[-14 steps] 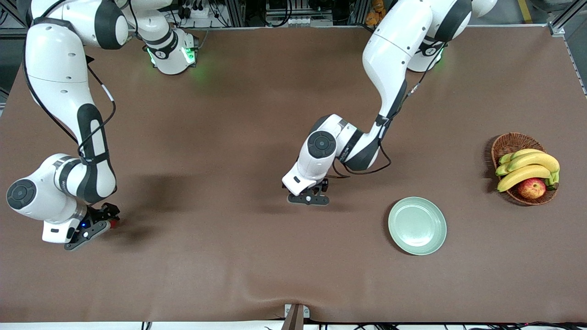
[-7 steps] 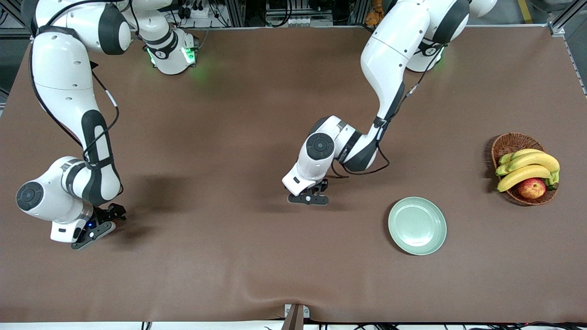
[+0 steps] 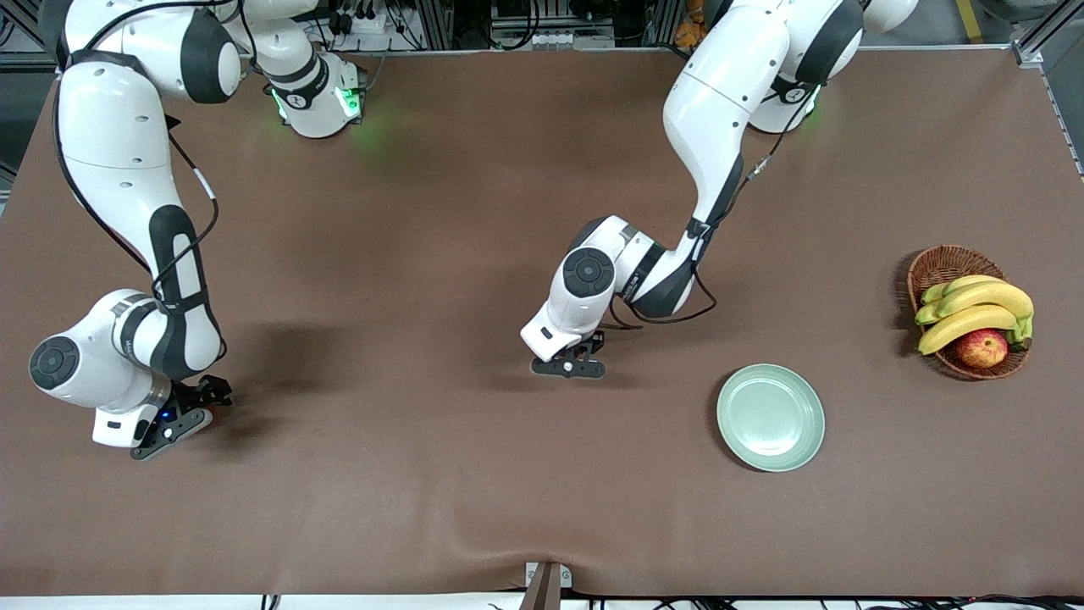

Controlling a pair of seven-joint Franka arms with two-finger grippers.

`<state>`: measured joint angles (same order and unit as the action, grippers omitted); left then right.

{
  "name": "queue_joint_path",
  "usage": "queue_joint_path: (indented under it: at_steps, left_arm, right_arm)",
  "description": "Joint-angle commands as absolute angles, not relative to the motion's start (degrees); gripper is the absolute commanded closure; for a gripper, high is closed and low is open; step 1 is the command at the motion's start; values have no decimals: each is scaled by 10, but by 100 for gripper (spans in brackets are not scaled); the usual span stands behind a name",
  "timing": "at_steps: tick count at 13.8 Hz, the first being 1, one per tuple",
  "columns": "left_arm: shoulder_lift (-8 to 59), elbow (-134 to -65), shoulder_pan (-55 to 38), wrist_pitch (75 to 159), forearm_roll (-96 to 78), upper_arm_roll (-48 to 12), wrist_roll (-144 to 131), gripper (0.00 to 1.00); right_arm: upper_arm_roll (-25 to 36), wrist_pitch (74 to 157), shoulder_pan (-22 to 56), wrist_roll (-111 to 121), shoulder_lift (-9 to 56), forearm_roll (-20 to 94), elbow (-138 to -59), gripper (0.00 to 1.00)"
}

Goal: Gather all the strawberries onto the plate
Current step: 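Grasp a strawberry with the right gripper while the left gripper grasps another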

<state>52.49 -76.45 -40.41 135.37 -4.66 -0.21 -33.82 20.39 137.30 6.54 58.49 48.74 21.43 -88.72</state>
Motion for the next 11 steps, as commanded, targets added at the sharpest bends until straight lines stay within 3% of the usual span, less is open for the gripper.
queue_joint_path:
  at_steps: [1, 3, 5, 6, 7, 11]
  left_arm:
    - [531, -753, -408, 1359, -30, 3, -350, 47]
    - [529, -753, -408, 1359, -29, 3, -349, 56]
    - [531, -753, -408, 1359, -26, 3, -349, 60]
    - [532, -753, -408, 1359, -26, 3, -349, 59]
    - [533, -753, -408, 1359, -26, 3, -349, 58]
    - [533, -754, -409, 1359, -25, 3, -351, 55]
  right_arm:
    - [196, 1370, 54, 606, 492, 227, -877, 0]
    - [196, 1369, 54, 606, 491, 227, -877, 0]
    - [196, 1367, 55, 605, 490, 227, -877, 41]
    - [196, 1361, 55, 605, 490, 226, -876, 55]
    - [196, 1356, 55, 605, 490, 223, -875, 62]
    - [197, 1346, 54, 611, 487, 219, -875, 73]
